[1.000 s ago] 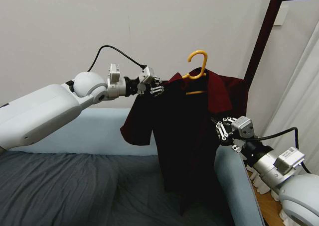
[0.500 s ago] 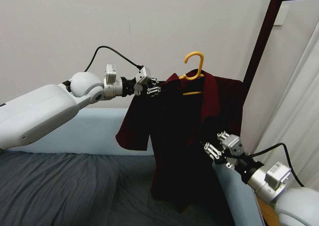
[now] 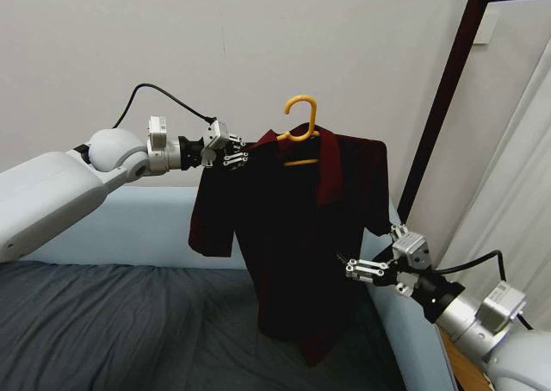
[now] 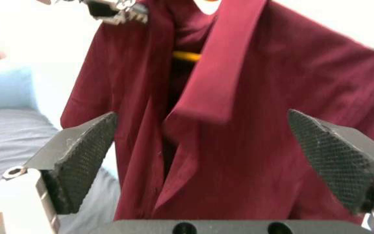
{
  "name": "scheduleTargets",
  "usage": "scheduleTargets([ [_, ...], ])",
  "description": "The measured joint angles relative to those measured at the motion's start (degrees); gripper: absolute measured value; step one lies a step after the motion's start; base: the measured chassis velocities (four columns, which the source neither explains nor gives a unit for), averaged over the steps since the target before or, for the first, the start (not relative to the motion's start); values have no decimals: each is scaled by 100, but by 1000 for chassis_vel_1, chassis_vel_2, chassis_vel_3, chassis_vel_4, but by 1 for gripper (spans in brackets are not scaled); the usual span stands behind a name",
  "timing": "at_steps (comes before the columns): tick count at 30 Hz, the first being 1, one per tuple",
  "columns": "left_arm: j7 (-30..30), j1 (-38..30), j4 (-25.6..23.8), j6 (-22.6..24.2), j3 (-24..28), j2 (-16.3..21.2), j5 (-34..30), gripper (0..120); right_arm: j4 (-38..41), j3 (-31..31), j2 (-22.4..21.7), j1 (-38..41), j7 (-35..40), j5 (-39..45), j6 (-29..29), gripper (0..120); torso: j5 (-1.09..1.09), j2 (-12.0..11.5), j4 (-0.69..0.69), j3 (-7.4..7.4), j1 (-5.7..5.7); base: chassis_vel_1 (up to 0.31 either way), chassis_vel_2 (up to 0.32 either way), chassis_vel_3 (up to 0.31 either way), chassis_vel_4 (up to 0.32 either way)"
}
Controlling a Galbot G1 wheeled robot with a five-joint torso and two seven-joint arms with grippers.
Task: Pick up the clothes from the sofa and hang them on the clothes hanger.
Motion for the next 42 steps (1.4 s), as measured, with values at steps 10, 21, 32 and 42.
scheduleTargets([
  [10, 560, 359, -62, -152, -300, -23, 58, 7, -869, 694, -1277, 432, -886, 1035, -5, 100, 2, 0, 0, 0, 0, 0, 0, 0, 0],
  [21, 591, 626, -75, -200, -466, -390, 416, 7, -1488, 500, -2305, 975, -1475, 1774, -508, 100, 0, 0, -1, 1, 0, 0, 0, 0, 0],
  [32, 662, 853, -240, -242, -632, -500, 639, 7, -1710, 441, -3025, 841, -2029, 1664, -711, 100, 0, 0, 0, 0, 0, 0, 0, 0, 0],
  [42, 647, 986, -290, -230, -736, -588, 775, 7, -1769, 508, -3371, 657, -2222, 1730, -710, 95, 0, 0, -2, 0, 0, 0, 0, 0, 0],
])
